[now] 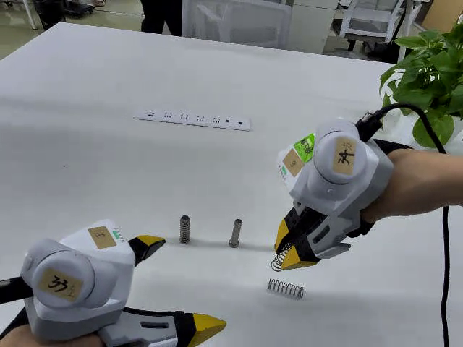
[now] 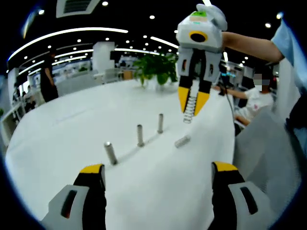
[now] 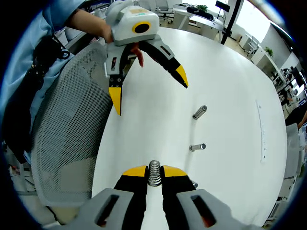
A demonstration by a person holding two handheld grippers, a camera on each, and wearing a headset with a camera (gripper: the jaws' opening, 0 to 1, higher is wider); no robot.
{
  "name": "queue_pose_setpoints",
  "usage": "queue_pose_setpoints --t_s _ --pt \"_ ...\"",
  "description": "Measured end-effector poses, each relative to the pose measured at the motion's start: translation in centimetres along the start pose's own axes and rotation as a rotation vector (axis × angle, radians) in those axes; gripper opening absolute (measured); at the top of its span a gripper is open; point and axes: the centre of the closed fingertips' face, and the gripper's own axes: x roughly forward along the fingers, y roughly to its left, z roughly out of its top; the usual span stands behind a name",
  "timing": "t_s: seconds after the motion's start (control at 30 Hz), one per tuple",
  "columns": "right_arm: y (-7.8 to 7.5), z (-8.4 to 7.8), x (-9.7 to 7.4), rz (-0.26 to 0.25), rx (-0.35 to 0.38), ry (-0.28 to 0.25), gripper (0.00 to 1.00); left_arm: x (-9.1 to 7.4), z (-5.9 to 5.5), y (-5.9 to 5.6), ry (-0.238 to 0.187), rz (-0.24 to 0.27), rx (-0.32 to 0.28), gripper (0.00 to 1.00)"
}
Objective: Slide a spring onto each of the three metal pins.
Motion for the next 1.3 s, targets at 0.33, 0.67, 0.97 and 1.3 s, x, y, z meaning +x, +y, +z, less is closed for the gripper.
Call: queue_pose_setpoints --t_s 0.33,0.67,0.97,1.3 --pt "-2.2 0.4 0.2 0.009 -0.038 0.039 0.12 -1.2 -1.1 1.8 0.007 0.069 -0.062 1.0" --pt "-5.0 1.0 0.1 -0.005 -0.103 0.083 0.12 -1.3 -0.9 2.5 -0.021 0.093 -0.098 1.0" --pt "-7.4 0.9 0.5 -0.02 -0.179 0.167 0.12 -1.4 -0.5 3.0 -0.026 0.092 -0.099 1.0" --pt "-8.4 1.6 1.7 -0.008 -0.2 0.188 0.13 -1.6 -1.0 3.4 -0.001 0.088 -0.084 0.98"
